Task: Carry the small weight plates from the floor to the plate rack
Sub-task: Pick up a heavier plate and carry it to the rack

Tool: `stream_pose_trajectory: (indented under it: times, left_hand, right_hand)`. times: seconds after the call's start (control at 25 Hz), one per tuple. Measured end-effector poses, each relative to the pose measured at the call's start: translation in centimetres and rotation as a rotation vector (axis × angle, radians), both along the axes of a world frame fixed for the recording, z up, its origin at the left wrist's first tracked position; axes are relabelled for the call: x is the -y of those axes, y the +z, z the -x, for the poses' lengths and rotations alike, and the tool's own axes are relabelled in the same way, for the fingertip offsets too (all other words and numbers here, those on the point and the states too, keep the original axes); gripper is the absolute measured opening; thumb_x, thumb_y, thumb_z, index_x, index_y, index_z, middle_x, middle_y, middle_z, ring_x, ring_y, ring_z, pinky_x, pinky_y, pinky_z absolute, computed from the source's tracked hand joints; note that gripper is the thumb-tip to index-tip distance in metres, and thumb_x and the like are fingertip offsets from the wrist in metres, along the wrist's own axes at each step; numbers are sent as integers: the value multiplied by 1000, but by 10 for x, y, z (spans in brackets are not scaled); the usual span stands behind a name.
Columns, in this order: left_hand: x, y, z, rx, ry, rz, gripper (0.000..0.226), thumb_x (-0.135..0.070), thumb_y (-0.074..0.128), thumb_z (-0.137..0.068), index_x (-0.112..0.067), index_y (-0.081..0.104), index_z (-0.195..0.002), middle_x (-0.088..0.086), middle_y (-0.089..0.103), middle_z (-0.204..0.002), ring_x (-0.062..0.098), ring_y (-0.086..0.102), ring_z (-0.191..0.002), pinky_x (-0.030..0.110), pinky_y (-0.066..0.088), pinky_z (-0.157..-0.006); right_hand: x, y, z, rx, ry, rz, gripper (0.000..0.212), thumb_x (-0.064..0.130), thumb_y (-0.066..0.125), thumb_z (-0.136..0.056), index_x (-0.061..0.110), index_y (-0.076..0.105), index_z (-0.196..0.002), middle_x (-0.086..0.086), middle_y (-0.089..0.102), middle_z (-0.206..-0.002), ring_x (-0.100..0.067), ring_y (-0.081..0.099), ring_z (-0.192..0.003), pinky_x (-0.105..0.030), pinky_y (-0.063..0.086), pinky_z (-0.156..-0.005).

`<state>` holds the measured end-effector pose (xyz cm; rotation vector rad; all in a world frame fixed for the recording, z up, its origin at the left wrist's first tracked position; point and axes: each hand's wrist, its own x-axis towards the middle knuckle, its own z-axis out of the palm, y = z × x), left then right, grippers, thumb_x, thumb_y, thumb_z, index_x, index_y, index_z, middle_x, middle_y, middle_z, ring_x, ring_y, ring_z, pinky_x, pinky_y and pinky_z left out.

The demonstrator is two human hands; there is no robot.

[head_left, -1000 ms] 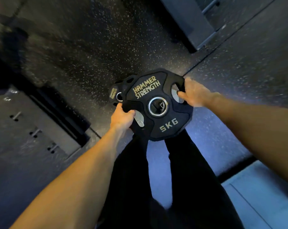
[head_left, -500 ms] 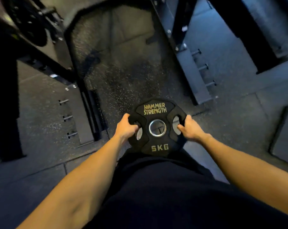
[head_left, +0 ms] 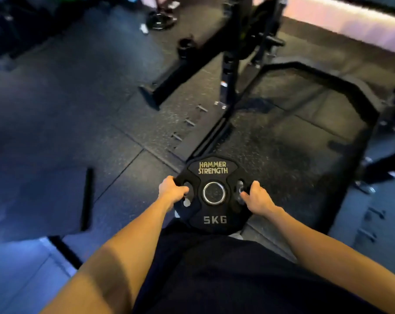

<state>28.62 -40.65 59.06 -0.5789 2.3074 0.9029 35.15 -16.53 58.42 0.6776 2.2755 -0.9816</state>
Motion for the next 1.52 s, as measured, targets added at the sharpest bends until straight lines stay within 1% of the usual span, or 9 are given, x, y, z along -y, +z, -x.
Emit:
stream_pose_trajectory:
  times: [0.16,0.28,0.48,0.6,0.8,1.0,1.24,1.44,1.52]
  left_hand:
    - [92,1,5,-45,282,-3,30,-15,70,-75,-5,56,-101,16,63,-109,29,57,-95,36,49,-74]
    - [173,-1,27,-75,415,4,35,-15,69,-76,-4,57,-107,16,63,-111,32,58,-104,40,53,-84]
    - [302,-4,82,-108,523,-19,28,-12,67,-79,-7,58,-105,15,65,-110,30,60,-106,32,46,-77]
    - [364,4,129,-100,517,-22,19,-12,66,-80,-9,53,-93,11,62,-96,28,59,-94,30,41,-70]
    - [422,7,223,-105,552,-69,22,-12,68,-81,-10,54,-97,7,59,-96,17,53,-77,25,40,-57]
    - [476,-8,363,-120,564,-72,20,-8,66,-83,-11,53,-98,7,57,-95,10,48,-66,19,36,-47]
    - [533,2,541,-145,559,-55,20,-11,68,-80,-14,57,-96,9,65,-98,22,61,-83,27,47,-69]
    - [568,1,685,-110,481,-74,18,-12,69,-81,-11,56,-94,7,63,-90,15,61,-67,22,45,-56]
    - [587,-12,756,-106,424,-61,19,-13,69,-79,-10,57,-92,9,66,-91,23,66,-79,30,51,-66]
  right_hand:
    - [85,2,65,-45,230,-17,37,27,53,-94,-3,41,-113,-25,54,-122,-41,53,-113,-45,45,-89]
    - [168,-2,117,-54,369,-20,32,28,53,-94,2,40,-105,-23,56,-115,-39,57,-105,-44,46,-82]
    - [301,-4,194,-24,441,7,29,29,52,-95,6,40,-108,-18,57,-112,-34,59,-98,-39,44,-70]
    - [362,3,243,-20,447,-29,32,33,52,-93,8,40,-108,-16,57,-113,-34,59,-102,-44,47,-76]
    - [425,4,342,-9,467,-54,35,32,53,-94,4,41,-111,-16,58,-112,-34,58,-103,-43,46,-78]
    - [480,-24,483,-4,466,-28,38,29,51,-95,2,39,-119,-18,56,-116,-34,58,-104,-39,44,-75]
    - [532,-10,656,-13,470,-47,40,31,52,-94,1,40,-117,-21,56,-120,-38,56,-110,-41,45,-84]
    - [564,-9,788,7,423,-52,43,29,52,-94,-1,39,-122,-22,54,-126,-38,54,-116,-41,45,-91]
    - [580,-19,848,27,374,-43,42,27,53,-94,-2,39,-122,-23,54,-128,-38,53,-118,-41,43,-92]
